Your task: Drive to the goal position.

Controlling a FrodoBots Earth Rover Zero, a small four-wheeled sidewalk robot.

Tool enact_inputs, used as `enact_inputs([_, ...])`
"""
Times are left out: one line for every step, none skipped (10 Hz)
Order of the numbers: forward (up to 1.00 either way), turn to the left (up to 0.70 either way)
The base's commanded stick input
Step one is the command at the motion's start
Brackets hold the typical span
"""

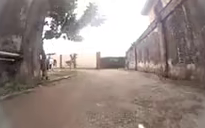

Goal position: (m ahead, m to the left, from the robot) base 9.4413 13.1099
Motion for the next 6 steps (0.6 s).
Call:
enact_inputs([0.7,0.0])
enact_inputs([0.7,0.0])
enact_inputs([0.7,0.0])
enact_inputs([0.7,0.0])
enact_inputs([0.7,0.0])
enact_inputs([0.7,0.0])
